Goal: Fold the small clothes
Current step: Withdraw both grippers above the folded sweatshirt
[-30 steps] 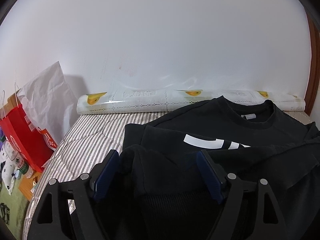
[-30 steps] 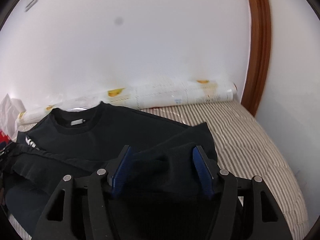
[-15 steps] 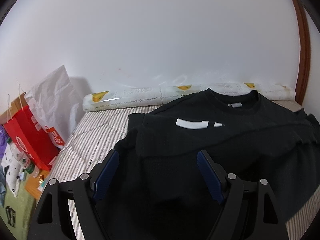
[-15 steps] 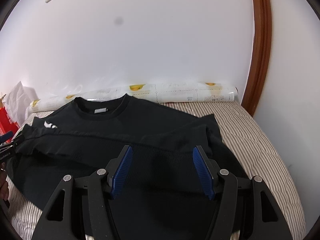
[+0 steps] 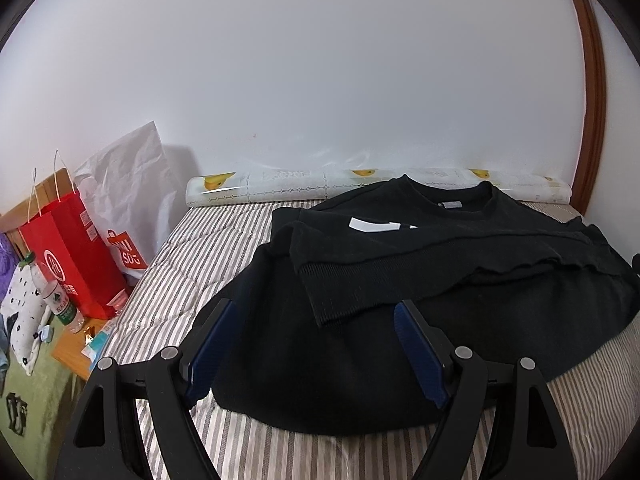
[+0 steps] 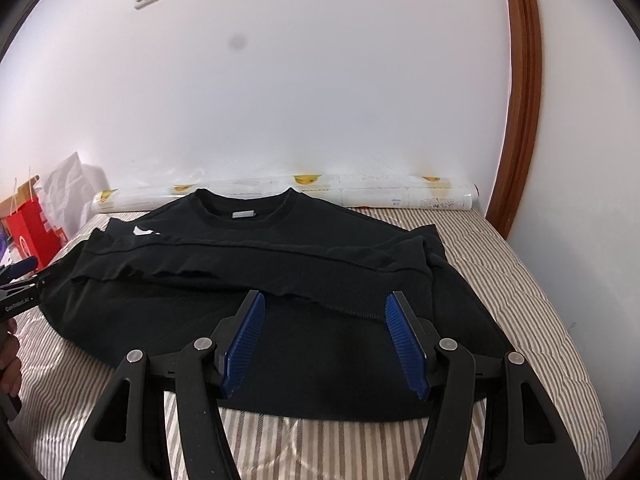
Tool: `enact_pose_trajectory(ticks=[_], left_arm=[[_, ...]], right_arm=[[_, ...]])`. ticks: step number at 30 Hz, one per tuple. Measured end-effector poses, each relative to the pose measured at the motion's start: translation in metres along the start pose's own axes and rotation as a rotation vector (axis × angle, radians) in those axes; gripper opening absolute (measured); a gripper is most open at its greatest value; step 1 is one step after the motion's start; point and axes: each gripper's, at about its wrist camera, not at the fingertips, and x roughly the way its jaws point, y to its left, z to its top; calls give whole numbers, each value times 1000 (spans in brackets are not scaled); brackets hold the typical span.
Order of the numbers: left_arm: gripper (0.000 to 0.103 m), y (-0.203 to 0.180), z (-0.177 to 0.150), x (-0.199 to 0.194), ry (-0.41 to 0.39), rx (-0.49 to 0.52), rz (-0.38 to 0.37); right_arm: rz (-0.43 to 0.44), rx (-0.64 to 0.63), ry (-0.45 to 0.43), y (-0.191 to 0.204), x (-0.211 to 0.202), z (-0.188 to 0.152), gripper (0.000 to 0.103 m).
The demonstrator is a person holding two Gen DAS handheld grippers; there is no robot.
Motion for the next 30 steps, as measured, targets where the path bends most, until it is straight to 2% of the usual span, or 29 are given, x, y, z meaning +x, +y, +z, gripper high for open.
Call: enact_pose_trajectory(ticks=[10, 16, 17, 22, 25, 30], left_arm=[[79, -7, -10, -1, 22, 20, -5], [79, -19, -12, 9, 56, 48, 4], [79, -21, -12, 11, 63, 55, 13], [79, -21, -16, 27, 111, 49, 11], [79, -16, -19, 38, 148, 22, -4], [79, -13, -16, 44, 161, 10, -6]], right_arm=[[14, 8, 11, -2, -4, -9, 62], [26, 21, 62, -10, 13, -17, 61], [31, 26, 74, -14, 17, -18, 60], [63, 50, 147, -25, 40, -24, 38], [66, 42, 173, -25, 50, -27, 36], [52, -1, 165, -20, 57, -26, 36]])
